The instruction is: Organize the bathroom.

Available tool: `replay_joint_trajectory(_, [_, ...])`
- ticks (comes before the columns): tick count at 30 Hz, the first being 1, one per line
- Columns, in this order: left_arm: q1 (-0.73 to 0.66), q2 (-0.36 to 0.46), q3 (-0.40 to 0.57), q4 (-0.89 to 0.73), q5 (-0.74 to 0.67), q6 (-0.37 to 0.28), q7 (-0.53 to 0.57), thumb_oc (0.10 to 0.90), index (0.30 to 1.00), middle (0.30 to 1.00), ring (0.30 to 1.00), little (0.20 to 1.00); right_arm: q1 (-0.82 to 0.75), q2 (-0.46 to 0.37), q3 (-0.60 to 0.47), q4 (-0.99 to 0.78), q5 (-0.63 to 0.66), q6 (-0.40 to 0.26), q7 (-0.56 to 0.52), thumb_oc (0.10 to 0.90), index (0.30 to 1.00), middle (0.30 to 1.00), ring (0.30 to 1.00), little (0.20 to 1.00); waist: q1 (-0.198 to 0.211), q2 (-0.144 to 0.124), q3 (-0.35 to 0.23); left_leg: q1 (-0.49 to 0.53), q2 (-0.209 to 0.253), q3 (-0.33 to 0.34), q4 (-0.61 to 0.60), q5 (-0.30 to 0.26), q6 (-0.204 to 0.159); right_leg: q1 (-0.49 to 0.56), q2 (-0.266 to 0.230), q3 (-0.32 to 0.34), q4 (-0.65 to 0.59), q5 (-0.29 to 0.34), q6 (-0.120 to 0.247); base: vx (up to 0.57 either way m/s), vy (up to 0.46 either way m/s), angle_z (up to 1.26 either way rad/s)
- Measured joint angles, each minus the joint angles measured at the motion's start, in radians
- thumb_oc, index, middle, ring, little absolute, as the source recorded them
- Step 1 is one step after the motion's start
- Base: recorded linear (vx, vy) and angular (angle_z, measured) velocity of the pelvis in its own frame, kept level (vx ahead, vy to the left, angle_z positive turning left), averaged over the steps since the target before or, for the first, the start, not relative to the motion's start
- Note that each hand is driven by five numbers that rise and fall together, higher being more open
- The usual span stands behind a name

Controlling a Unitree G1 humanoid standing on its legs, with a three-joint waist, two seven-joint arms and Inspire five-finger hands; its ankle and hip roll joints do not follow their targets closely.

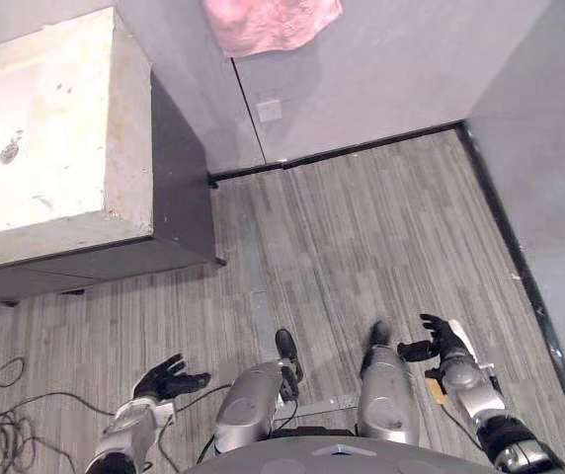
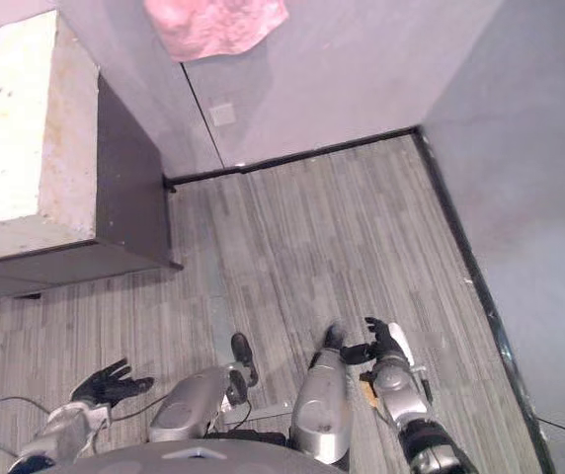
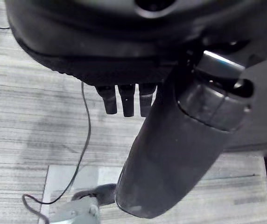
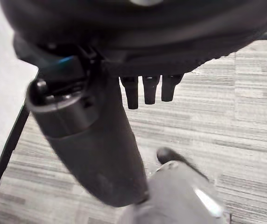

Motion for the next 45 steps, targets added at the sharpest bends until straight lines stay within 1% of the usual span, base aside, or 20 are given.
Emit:
replay_joint_trajectory(2, [-0.019, 0.029, -0.001, -0.010, 0.000, 0.000, 0.000, 0.800, 0.900, 0.900, 0.900, 0.900, -0.014, 0.002, 0.011, 0.073, 0.000, -0.004, -0.001, 0.800, 0.900, 0.900, 0.900, 0.900, 0.016, -0.039, -0.010, -0.015, -0.025, -0.009, -0.025, 0.027, -0.029, 0.028, 0.041, -0.043, -0.076, -0.051, -0.089, 0.00, -0.054, 0.40])
replay_joint_trajectory(3, [-0.034, 0.023, -0.009, -0.007, -0.005, 0.001, 0.005, 0.800, 0.900, 0.900, 0.900, 0.900, -0.030, -0.005, 0.011, 0.134, 0.000, -0.012, -0.002, 0.800, 0.900, 0.900, 0.900, 0.900, 0.015, -0.032, -0.014, -0.030, -0.023, -0.024, -0.024, 0.037, -0.042, 0.043, 0.056, -0.043, -0.122, -0.048, -0.114, -0.01, -0.004, 0.28])
replay_joint_trajectory(7, [-0.048, 0.013, -0.030, -0.006, -0.009, 0.017, -0.001, 0.800, 0.900, 0.900, 0.900, 0.900, -0.078, -0.010, 0.017, 0.182, 0.001, -0.013, -0.013, 0.800, 0.900, 0.900, 0.900, 0.900, 0.026, -0.043, -0.026, -0.076, -0.027, -0.112, 0.019, 0.103, -0.126, 0.036, 0.058, -0.040, -0.148, -0.021, -0.150, -0.01, 0.063, 0.14])
replay_joint_trajectory(8, [-0.052, 0.003, -0.054, -0.003, -0.009, 0.025, -0.009, 0.800, 0.900, 0.900, 0.900, 0.900, -0.097, -0.014, 0.017, 0.169, 0.001, -0.021, -0.026, 0.800, 0.900, 0.900, 0.900, 0.900, 0.031, -0.051, -0.026, -0.120, -0.007, -0.136, 0.140, 0.037, -0.073, 0.023, 0.037, -0.045, -0.147, 0.012, -0.174, 0.00, 0.198, -0.12])
replay_joint_trajectory(11, [-0.072, -0.006, -0.075, 0.028, -0.008, 0.031, -0.020, 0.800, 0.900, 0.900, 0.900, 0.900, -0.094, -0.016, 0.015, 0.160, 0.001, -0.036, -0.029, 0.800, 0.900, 0.900, 0.900, 0.900, 0.007, -0.041, -0.033, -0.111, 0.082, -0.121, 0.252, -0.031, -0.090, 0.043, 0.025, -0.073, -0.175, 0.039, -0.175, -0.01, 0.318, 0.23])
replay_joint_trajectory(12, [-0.105, -0.008, -0.092, 0.052, -0.007, 0.042, -0.025, 0.800, 0.900, 0.900, 0.900, 0.900, -0.082, -0.019, 0.015, 0.163, 0.003, -0.036, -0.033, 0.800, 0.900, 0.900, 0.900, 0.900, -0.015, -0.036, -0.038, -0.053, 0.179, -0.098, 0.208, -0.033, -0.120, 0.057, 0.010, -0.108, -0.180, 0.043, -0.177, -0.02, 0.359, 0.72])
replay_joint_trajectory(16, [-0.173, -0.035, -0.121, 0.060, -0.005, 0.038, -0.033, 0.800, 0.900, 0.900, 0.900, 0.900, -0.079, -0.052, -0.004, 0.213, 0.006, -0.051, -0.060, 0.800, 0.900, 0.900, 0.900, 0.900, -0.012, -0.014, -0.054, 0.034, 0.330, -0.160, 0.060, 0.056, -0.179, -0.014, -0.072, -0.114, -0.096, 0.022, -0.152, -0.03, 0.519, 0.54])
replay_joint_trajectory(17, [-0.173, -0.035, -0.121, 0.060, -0.005, 0.038, -0.033, 0.800, 0.900, 0.900, 0.900, 0.900, -0.079, -0.052, -0.004, 0.213, 0.006, -0.051, -0.060, 0.800, 0.900, 0.900, 0.900, 0.900, -0.012, -0.014, -0.054, 0.034, 0.330, -0.160, 0.060, 0.056, -0.179, -0.014, -0.072, -0.114, -0.096, 0.022, -0.152, -0.06, 0.804, 0.11])
replay_joint_trajectory(19, [-0.164, -0.047, -0.168, 0.055, -0.006, 0.035, -0.031, 0.800, 0.900, 0.900, 0.900, 0.900, -0.138, -0.088, 0.006, 0.230, 0.005, -0.045, -0.069, 0.800, 0.900, 0.900, 0.900, 0.900, -0.005, -0.006, -0.055, 0.044, 0.290, -0.213, 0.037, 0.055, -0.184, -0.106, -0.165, -0.032, 0.008, 0.038, -0.071, -0.03, 0.580, -0.25])
replay_joint_trajectory(21, [-0.159, -0.082, -0.175, 0.058, -0.007, 0.044, -0.021, 0.800, 0.900, 0.900, 0.900, 0.900, -0.159, -0.115, -0.014, 0.222, 0.005, -0.047, -0.069, 0.800, 0.900, 0.900, 0.900, 0.900, -0.019, 0.025, -0.054, 0.038, 0.247, -0.083, 0.049, -0.034, -0.178, -0.113, -0.227, -0.010, -0.001, 0.084, 0.003, 0.01, 0.438, -0.01])
replay_joint_trajectory(22, [-0.184, -0.078, -0.174, 0.060, -0.007, 0.042, -0.018, 0.800, 0.900, 0.900, 0.900, 0.900, -0.154, -0.094, -0.016, 0.215, 0.003, -0.047, -0.071, 0.800, 0.900, 0.900, 0.900, 0.900, -0.011, -0.022, -0.041, 0.030, 0.182, -0.031, 0.093, -0.051, -0.189, -0.078, -0.306, 0.014, -0.067, 0.135, 0.036, 0.05, 0.391, 0.43])
replay_joint_trajectory(26, [-0.180, -0.021, -0.168, 0.043, 0.001, 0.039, -0.030, 0.800, 0.900, 0.900, 0.900, 0.900, -0.077, -0.007, -0.015, 0.181, 0.001, -0.047, -0.056, 0.800, 0.900, 0.900, 0.900, 0.900, 0.016, -0.057, -0.051, -0.051, 0.094, -0.059, 0.259, -0.151, -0.136, 0.053, -0.354, 0.025, -0.326, 0.204, -0.009, 0.11, 0.244, 0.30])
replay_joint_trajectory(28, [-0.094, 0.037, -0.122, 0.025, 0.019, 0.045, -0.021, 0.800, 0.900, 0.900, 0.900, 0.900, -0.075, 0.053, -0.003, 0.146, -0.006, -0.046, -0.023, 0.800, 0.900, 0.900, 0.900, 0.900, 0.042, -0.085, -0.049, -0.063, 0.120, 0.002, 0.357, -0.214, -0.133, 0.052, -0.369, -0.078, -0.357, 0.211, -0.062, 0.12, 0.168, -1.01])
replay_joint_trajectory(29, [-0.020, 0.054, -0.084, 0.025, 0.048, 0.060, -0.006, 0.800, 0.900, 0.900, 0.900, 0.900, -0.077, 0.079, 0.017, 0.133, -0.026, -0.045, 0.004, 0.800, 0.900, 0.900, 0.900, 0.900, 0.071, -0.097, -0.051, -0.022, 0.165, 0.068, 0.373, -0.240, -0.123, 0.047, -0.361, -0.163, -0.325, 0.235, -0.037, 0.04, 0.055, -1.42])
replay_joint_trajectory(31, [0.026, 0.076, -0.084, 0.025, 0.050, 0.080, 0.004, 0.800, 0.900, 0.900, 0.900, 0.900, -0.040, 0.087, 0.022, 0.097, -0.042, -0.045, 0.023, 0.800, 0.900, 0.900, 0.900, 0.900, 0.060, -0.116, -0.068, -0.009, 0.183, 0.084, 0.363, -0.246, -0.118, 0.074, -0.313, -0.189, -0.280, 0.342, 0.018, 0.03, 0.004, -0.66])
replay_joint_trajectory(32, [0.041, 0.064, -0.052, 0.027, 0.059, 0.072, 0.015, 0.800, 0.900, 0.900, 0.900, 0.900, -0.033, 0.075, 0.024, 0.094, -0.041, -0.039, 0.042, 0.800, 0.900, 0.900, 0.900, 0.900, 0.058, -0.102, -0.072, 0.002, 0.218, 0.054, 0.315, -0.213, -0.104, 0.022, -0.211, -0.105, -0.148, 0.169, 0.087, -0.02, -0.035, 0.01])
replay_joint_trajectory(33, [0.039, 0.067, -0.050, 0.033, 0.071, 0.066, 0.015, 0.800, 0.900, 0.900, 0.900, 0.900, -0.029, 0.074, 0.026, 0.101, -0.040, -0.040, 0.044, 0.800, 0.900, 0.900, 0.900, 0.900, 0.044, -0.095, -0.073, 0.007, 0.234, 0.039, 0.260, -0.172, -0.101, 0.001, -0.111, -0.031, -0.080, 0.099, 0.059, 0.00, -0.079, 0.25])
replay_joint_trajectory(34, [0.024, 0.077, -0.052, 0.034, 0.071, 0.067, 0.017, 0.800, 0.900, 0.900, 0.900, 0.900, -0.028, 0.063, 0.037, 0.105, -0.041, -0.037, 0.043, 0.800, 0.900, 0.900, 0.900, 0.900, 0.024, -0.125, -0.086, 0.012, 0.222, 0.024, 0.154, -0.083, -0.106, -0.019, -0.007, 0.006, -0.090, 0.037, -0.010, 0.00, -0.100, 0.64])
replay_joint_trajectory(36, [-0.026, 0.042, -0.078, 0.021, 0.063, 0.066, 0.002, 0.800, 0.900, 0.900, 0.900, 0.900, -0.044, 0.006, 0.034, 0.179, -0.038, -0.034, 0.046, 0.800, 0.900, 0.900, 0.900, 0.900, 0.012, -0.115, -0.082, 0.044, 0.202, -0.014, 0.028, 0.004, -0.099, 0.022, 0.009, -0.055, -0.151, 0.079, -0.053, 0.00, -0.061, 0.56])
replay_joint_trajectory(45, [-0.086, -0.073, -0.088, 0.058, 0.041, 0.057, -0.031, 0.800, 0.900, 0.900, 0.900, 0.900, -0.050, -0.036, 0.005, 0.192, 0.080, -0.106, 0.182, 0.800, 0.900, 0.900, 0.900, 0.900, -0.009, -0.013, -0.121, 0.087, 0.183, -0.027, -0.038, 0.038, -0.131, 0.050, 0.021, -0.046, -0.222, 0.104, -0.034, 0.02, 0.008, -0.02])
